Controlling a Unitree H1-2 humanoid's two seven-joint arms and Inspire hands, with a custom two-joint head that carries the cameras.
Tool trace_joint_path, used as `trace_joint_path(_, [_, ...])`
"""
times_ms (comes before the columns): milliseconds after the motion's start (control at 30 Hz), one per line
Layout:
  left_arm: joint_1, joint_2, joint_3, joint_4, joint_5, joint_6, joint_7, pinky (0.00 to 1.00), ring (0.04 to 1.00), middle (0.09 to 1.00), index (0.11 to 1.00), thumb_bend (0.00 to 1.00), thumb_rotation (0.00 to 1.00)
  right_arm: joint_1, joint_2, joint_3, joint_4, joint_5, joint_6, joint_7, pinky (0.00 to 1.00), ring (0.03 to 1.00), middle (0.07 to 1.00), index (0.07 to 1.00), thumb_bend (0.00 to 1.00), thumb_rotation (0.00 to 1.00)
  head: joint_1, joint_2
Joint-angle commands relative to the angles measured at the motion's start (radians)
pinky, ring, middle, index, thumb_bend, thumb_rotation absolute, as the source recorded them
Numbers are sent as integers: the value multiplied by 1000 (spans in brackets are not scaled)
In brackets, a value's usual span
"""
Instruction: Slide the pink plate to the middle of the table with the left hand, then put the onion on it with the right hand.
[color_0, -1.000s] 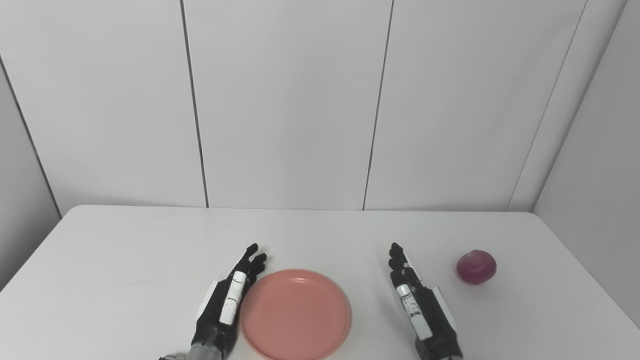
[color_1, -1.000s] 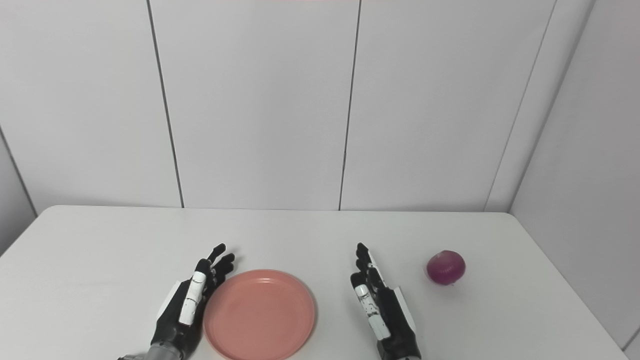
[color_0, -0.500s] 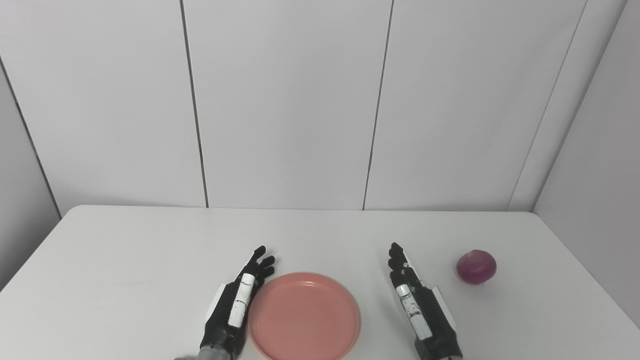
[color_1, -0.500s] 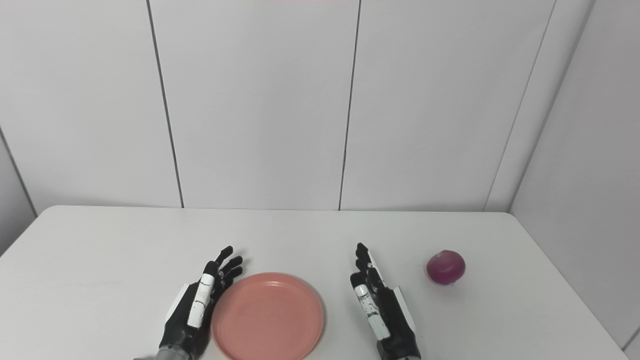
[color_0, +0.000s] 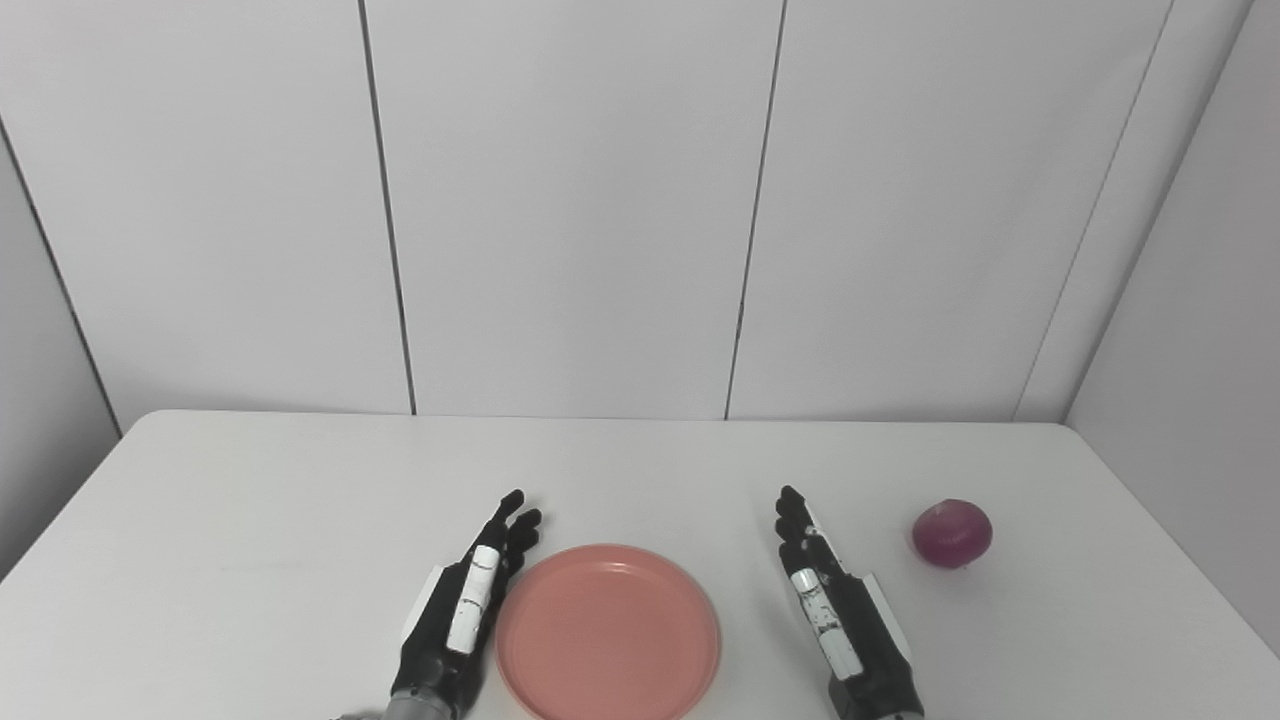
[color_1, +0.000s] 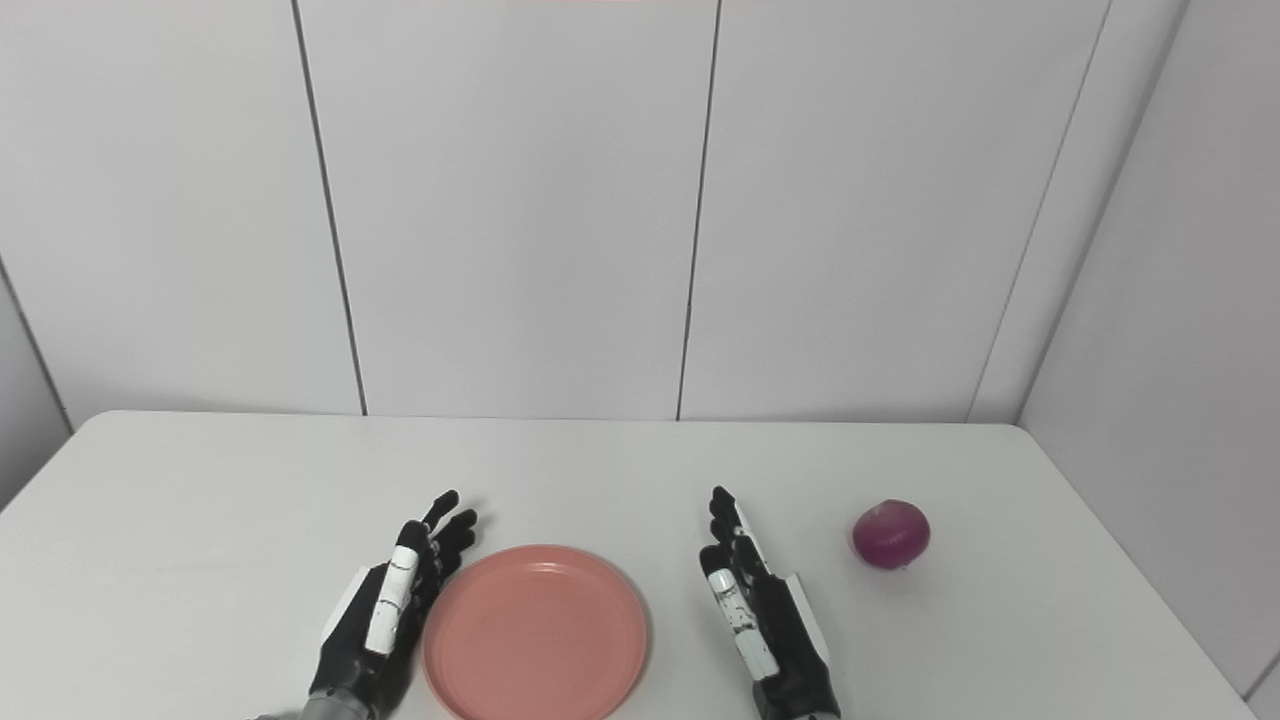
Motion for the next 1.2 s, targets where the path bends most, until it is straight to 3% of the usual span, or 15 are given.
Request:
trace_joint_path(0, [-14,20,14,7,-16,-43,-21,991,958,946,951,836,1000,23,19,6,6,9,10,-10,1000,1000,990,994,681,888,-3,4])
trace_joint_path(233, [-26,54,47,90,-51,-108,-53,973,956,948,939,802,1000,21,19,6,8,8,2,-7,1000,999,991,995,660,888,-13,9])
trace_joint_path(533, [-24,92,53,135,-94,-123,-111,1000,977,971,966,735,1000,11,25,0,-8,-3,17,-25,1000,997,984,992,681,903,-50,40])
trace_joint_path(867, [-13,102,45,82,-89,-68,-117,997,980,981,979,752,1000,-23,8,-29,-63,23,55,-38,1000,1000,987,993,704,879,-34,98])
trace_joint_path(1167, [-8,92,42,36,-82,-15,-103,991,979,978,982,759,1000,-70,-25,-62,-114,-12,28,-73,1000,999,982,985,663,860,-9,135])
